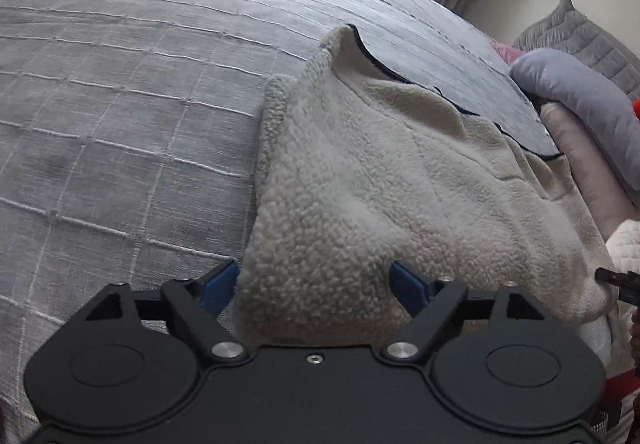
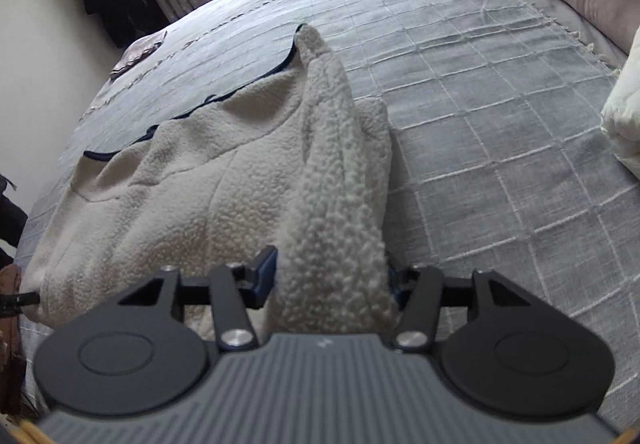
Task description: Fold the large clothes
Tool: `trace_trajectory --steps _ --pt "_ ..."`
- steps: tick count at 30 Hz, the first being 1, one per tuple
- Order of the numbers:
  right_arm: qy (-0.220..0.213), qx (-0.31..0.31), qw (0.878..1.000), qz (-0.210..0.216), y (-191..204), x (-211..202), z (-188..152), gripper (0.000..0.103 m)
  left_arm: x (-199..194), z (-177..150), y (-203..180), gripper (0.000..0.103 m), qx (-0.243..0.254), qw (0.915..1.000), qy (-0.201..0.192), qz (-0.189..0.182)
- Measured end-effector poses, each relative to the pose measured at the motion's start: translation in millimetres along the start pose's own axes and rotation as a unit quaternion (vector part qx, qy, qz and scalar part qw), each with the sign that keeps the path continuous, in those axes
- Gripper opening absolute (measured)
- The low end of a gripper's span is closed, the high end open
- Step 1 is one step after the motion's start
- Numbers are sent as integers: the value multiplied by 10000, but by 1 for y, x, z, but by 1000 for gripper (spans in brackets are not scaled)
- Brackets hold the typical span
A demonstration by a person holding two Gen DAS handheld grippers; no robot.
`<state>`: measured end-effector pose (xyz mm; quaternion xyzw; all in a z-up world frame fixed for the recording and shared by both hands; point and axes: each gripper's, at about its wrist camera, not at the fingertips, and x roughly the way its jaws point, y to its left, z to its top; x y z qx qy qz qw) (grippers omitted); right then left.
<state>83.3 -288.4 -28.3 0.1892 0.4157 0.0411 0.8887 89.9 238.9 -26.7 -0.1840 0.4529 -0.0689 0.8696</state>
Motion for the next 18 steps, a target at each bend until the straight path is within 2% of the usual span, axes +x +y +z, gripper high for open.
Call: trace_trajectory --steps 1,2,4,8,12,14,18 --pt "-112 2 9999 -50 -1 -5 1 60 0 -2 4 86 -148 9999 -66 -39" --pt "-242 -21 9996 -116 -1 -11 1 70 0 -3 7 87 -315 9994 -84 -89" --pt "-483 -154 9984 -237 2 -21 4 78 3 -6 13 89 -589 9981 -106 -172" --pt "-671 -564 9953 -415 18 -23 9 81 12 2 16 90 -763 9970 -13 -100" --pt "-803 -1016 9900 -557 46 -16 11 82 14 13 10 90 -612 9980 -85 -115" --pt "-871 -1201 9878 -475 63 -12 10 82 20 19 12 90 -646 9974 -149 -278" --pt "-917 -1551 9836 -82 102 1 7 82 42 32 26 88 -1240 9899 -156 -670"
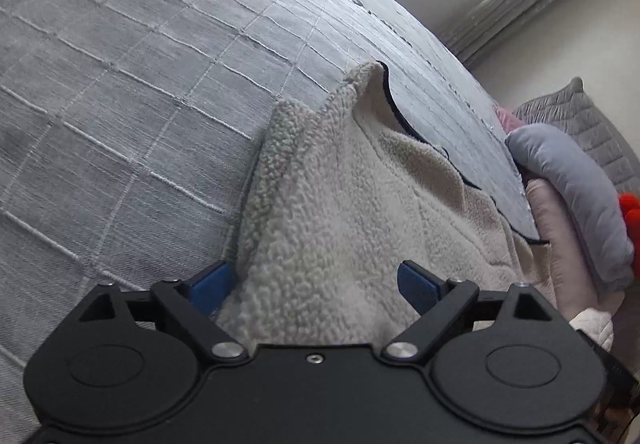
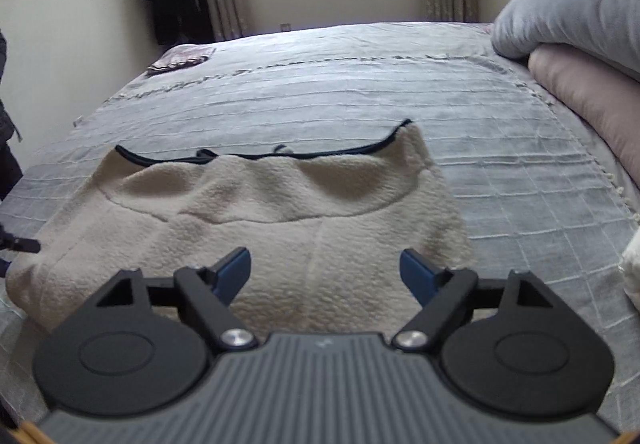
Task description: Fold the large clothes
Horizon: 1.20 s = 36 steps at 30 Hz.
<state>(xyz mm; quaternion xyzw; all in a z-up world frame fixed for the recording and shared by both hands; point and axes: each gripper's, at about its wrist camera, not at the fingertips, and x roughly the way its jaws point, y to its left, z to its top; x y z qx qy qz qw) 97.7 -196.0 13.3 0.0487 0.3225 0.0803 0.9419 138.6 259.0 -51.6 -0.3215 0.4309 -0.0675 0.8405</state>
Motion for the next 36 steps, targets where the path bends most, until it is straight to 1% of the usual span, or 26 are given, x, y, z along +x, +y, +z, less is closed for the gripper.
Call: trace_trajectory --steps 2,4,5,6,7,8,9,11,12,14,17,20,23,26,28,29,30,31,34,36 --pt "-26 -206 9995 221 22 9 3 82 11 4 4 87 -288 9995 -16 -156" --pt "-5 -419 9983 400 42 21 5 81 21 5 4 86 -420 9989 -20 -229" --pt "24 -506 9975 490 51 28 6 75 25 3 2 78 -384 9991 -51 -157" --pt "82 -578 9965 592 59 35 6 61 27 2 0 73 -307 9995 -80 -45" --pt "180 -635 9953 711 66 44 6 53 28 0 -1 70 -251 9996 -118 -2" --pt "306 -663 9940 816 71 54 5 42 26 -1 -1 57 -239 9996 -175 8" --pt "451 -675 9926 898 76 64 3 34 22 -2 -1 43 -241 9995 -217 -40" --pt "750 -710 9899 967 86 84 -4 29 9 1 -3 34 -231 9991 -326 -135" --pt "844 -785 9894 887 90 93 -9 29 3 3 -5 31 -256 9989 -332 -194" --pt "806 -966 9890 778 98 102 -18 29 -12 8 -18 29 -304 9983 -374 -324" --pt "841 -979 9894 661 103 107 -16 29 -32 13 -57 27 -74 9973 -519 -510" --pt "842 -954 9896 666 103 109 -17 29 -47 9 -112 27 431 9952 -628 -620" --pt "825 -726 9906 815 95 106 -20 29 -51 -4 -170 26 988 9905 -637 -716" --pt "694 -392 9910 1072 79 97 -18 29 -40 -24 -224 26 1556 9839 -530 -701" --pt "532 -191 9903 1266 64 83 -17 33 -26 -37 -252 26 1820 9802 -405 -671" --pt "444 -82 9905 1302 54 75 -17 41 -17 -44 -263 26 1920 9787 -339 -648" --pt "340 25 9913 1271 42 65 -16 52 -8 -52 -272 27 2014 9772 -263 -625" --pt "246 136 9923 1210 28 55 -15 56 1 -60 -281 27 2109 9754 -188 -609" --pt "117 504 9931 1049 -18 32 -9 60 35 -89 -301 27 2382 9697 67 -541" --pt "89 793 9919 992 -49 20 -8 65 60 -113 -308 29 2604 9640 278 -468"
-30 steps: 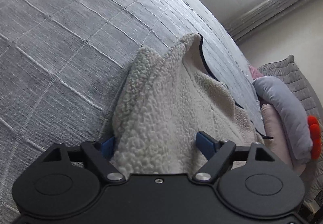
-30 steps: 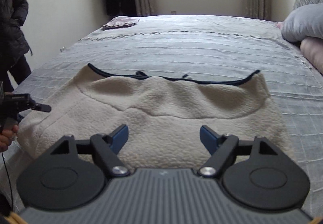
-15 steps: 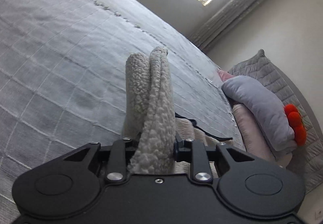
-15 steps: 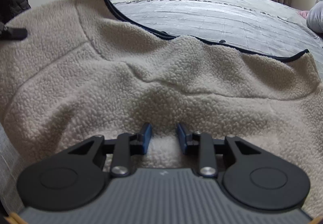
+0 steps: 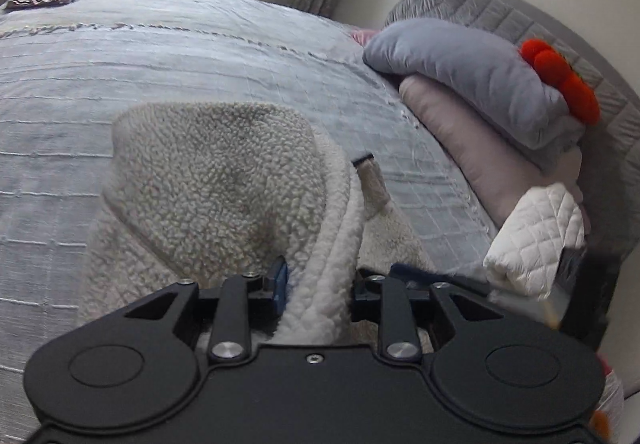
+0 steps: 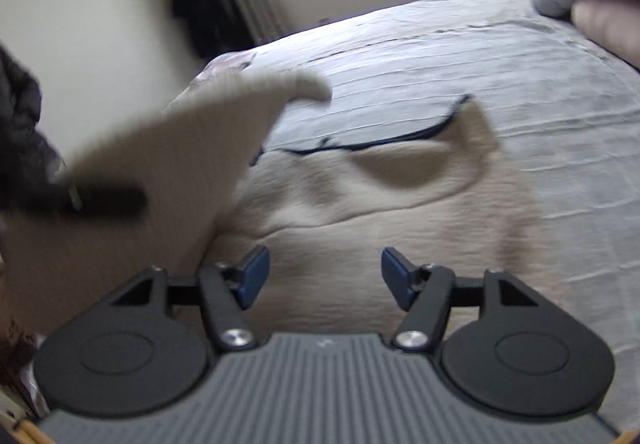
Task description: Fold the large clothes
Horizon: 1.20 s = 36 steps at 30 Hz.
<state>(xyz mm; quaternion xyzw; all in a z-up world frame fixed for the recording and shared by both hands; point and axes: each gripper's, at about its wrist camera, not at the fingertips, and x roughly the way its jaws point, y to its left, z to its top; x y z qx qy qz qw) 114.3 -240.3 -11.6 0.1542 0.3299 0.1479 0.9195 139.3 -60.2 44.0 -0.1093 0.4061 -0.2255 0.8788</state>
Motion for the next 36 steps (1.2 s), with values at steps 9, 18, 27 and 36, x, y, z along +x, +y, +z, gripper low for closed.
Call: trace_trajectory --steps 9,18,27,36 --pt "247 1517 9805 1226 -64 -18 14 88 30 -48 -48 64 944 9954 -33 -137" --pt "946 1371 9750 1471 -13 57 34 33 -58 -47 -22 70 1503 9864 -503 -433" --pt "278 411 9910 1243 13 2 78 24 -117 -23 55 81 786 9899 -1163 -210" --pt "199 803 9932 814 -49 -16 79 24 -78 -17 76 79 -9 9894 -1004 -1046"
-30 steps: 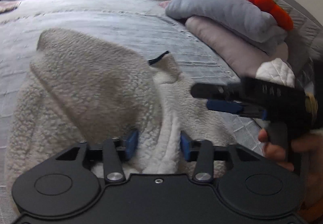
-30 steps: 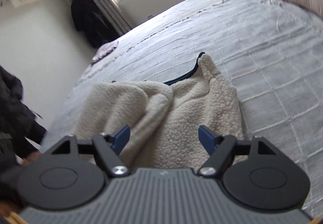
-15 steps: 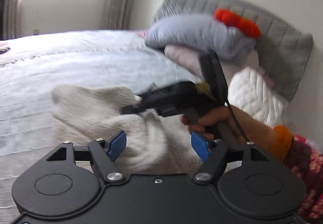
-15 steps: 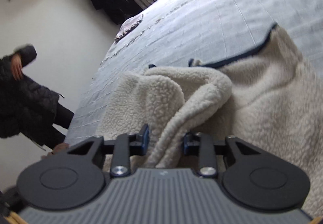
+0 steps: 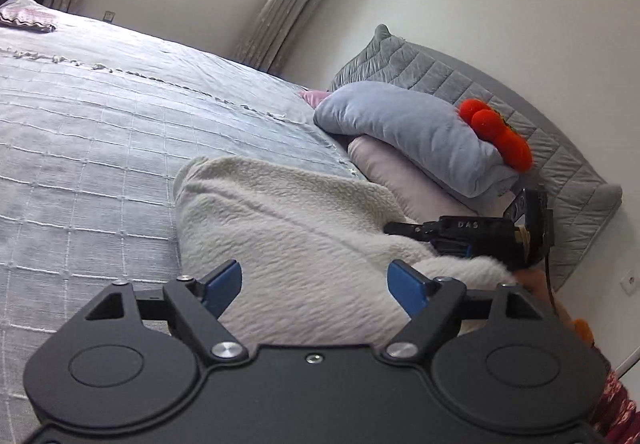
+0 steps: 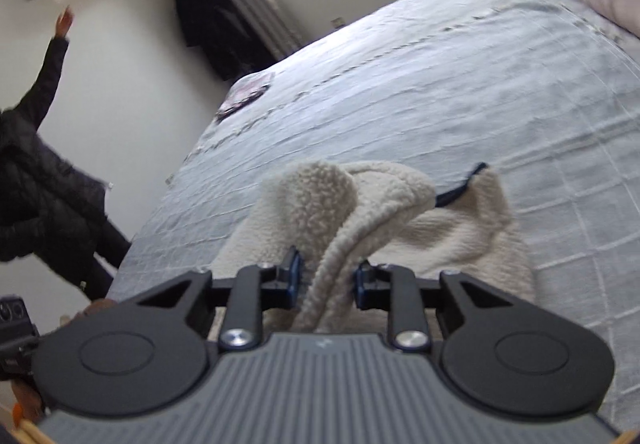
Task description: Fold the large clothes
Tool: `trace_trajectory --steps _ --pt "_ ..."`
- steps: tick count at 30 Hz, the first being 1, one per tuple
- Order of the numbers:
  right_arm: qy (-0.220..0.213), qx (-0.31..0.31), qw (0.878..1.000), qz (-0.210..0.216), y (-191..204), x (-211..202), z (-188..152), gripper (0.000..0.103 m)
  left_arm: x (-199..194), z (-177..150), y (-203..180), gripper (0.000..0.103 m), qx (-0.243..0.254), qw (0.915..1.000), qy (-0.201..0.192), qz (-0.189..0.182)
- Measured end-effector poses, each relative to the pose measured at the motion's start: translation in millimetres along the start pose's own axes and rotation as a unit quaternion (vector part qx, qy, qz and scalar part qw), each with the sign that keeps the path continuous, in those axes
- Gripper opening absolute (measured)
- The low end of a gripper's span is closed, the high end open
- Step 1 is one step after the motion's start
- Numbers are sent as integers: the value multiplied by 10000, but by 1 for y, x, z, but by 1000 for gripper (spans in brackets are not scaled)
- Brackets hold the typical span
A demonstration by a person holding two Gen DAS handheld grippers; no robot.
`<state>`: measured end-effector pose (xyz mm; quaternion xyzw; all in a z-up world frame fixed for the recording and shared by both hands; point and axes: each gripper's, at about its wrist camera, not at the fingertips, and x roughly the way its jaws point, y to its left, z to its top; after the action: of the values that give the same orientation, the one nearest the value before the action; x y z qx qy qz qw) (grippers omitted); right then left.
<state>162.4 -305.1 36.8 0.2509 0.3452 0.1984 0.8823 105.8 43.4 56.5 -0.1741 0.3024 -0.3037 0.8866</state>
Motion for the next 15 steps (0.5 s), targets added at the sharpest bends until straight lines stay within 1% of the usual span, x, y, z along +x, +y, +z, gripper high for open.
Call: trace_trajectory --steps 3,4,5,7,8,9,11,12,13,15 --pt "-99 371 9992 -127 -31 4 3 24 28 -7 -2 78 315 9987 294 273" --pt "-104 471 9986 -215 -38 7 3 24 37 -12 -1 79 322 9985 390 216" --pt "-80 571 9979 -285 -46 11 2 26 45 -16 1 78 210 9987 461 86" --pt "58 705 9962 -517 -58 18 0 33 60 -26 -1 78 3 9979 650 -49" --pt "104 700 9950 -702 -60 20 -1 36 66 -32 -6 78 87 9978 664 -19" --pt "101 672 9941 -840 -61 19 -1 41 71 -38 -14 78 295 9973 662 69" --pt "-74 511 9937 -991 -60 7 -1 46 80 -48 -30 78 650 9958 577 284" --pt "-170 460 9941 -970 -56 1 0 49 84 -52 -38 78 767 9948 538 400" --pt "-230 412 9945 -932 -51 -5 1 50 88 -55 -46 78 893 9933 475 553" --pt "-190 225 9958 -863 -38 -15 0 55 91 -64 -61 78 1192 9887 357 833"
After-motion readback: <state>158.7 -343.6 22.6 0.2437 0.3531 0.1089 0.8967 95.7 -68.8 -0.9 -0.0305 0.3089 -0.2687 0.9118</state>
